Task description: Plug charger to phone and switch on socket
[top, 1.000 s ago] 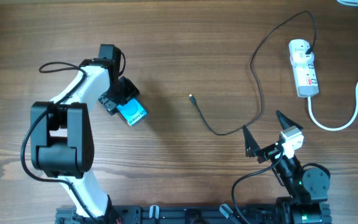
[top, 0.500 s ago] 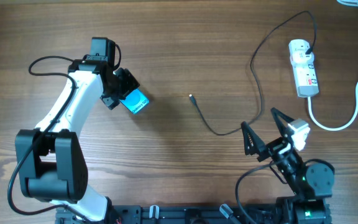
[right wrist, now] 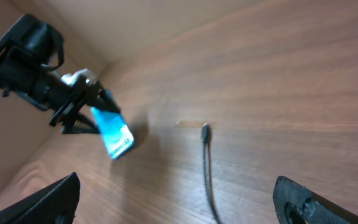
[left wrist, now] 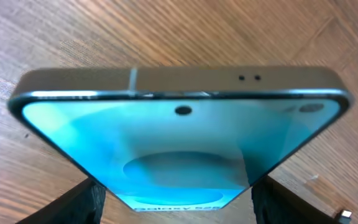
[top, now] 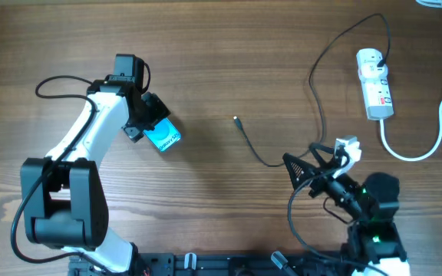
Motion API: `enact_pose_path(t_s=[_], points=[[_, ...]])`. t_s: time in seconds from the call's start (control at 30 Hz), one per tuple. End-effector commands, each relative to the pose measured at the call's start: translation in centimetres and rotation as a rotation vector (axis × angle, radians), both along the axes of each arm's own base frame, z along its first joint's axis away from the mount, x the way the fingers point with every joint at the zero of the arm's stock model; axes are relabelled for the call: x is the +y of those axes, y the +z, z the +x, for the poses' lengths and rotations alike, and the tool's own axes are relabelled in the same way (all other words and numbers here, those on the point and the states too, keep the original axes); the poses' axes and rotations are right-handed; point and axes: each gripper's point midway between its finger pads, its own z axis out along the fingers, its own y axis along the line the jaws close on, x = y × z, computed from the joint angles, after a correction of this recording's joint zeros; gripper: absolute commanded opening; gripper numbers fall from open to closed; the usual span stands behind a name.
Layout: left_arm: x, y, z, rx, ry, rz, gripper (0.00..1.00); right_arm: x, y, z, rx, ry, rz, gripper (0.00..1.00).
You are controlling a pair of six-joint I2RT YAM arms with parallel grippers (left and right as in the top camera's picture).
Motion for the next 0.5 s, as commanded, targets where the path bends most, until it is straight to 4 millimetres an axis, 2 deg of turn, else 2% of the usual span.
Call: enact_pose_path(t_s=[0.0, 0.1, 0.17, 0.2, 0.23, 0.27, 0.33, 0.47], points=[[-0.3, 0.6, 0.3, -0.03, -0.006, 0.013, 0.7, 2.1, 4.8, 1.5, 0.084, 0.157, 0.0, 1.0], [-1.0, 0.7, 0.5, -0.041, -0.03, 0.012, 0.69, 3.4, 6.8, 3.7, 0.247, 0.308, -0.067, 1.0], [-1.5, 0.7, 0.5, -0.045, -0.043, 0.012, 0.69, 3.5, 6.4, 6.4, 0.378, 0.332, -0.078, 1.0], [-1.6, 0.7, 0.5, -0.047, -0.046, 0.011, 0.69, 3.9, 6.2, 7.2, 0.402, 0.348, -0.035, 1.0], [-1.7, 0.7, 0.5, -0.047, -0.047, 0.011, 0.69, 5.0, 6.5, 8.1, 0.35, 0.421, 0.016, 0.99], [-1.6, 0.7, 0.5, -0.046, -0.047, 0.011, 0.69, 6.0, 5.9, 9.2, 0.273, 0.482, 0.002, 0.96], [-1.7, 0.7, 0.5, -0.047, -0.047, 0.011, 0.7, 7.5, 4.3, 9.9, 0.225, 0.542, -0.034, 0.91], [-1.6, 0.7, 0.5, -0.047, -0.047, 0.011, 0.7, 14.0, 0.7, 10.5, 0.103, 0.701, -0.094, 0.89]])
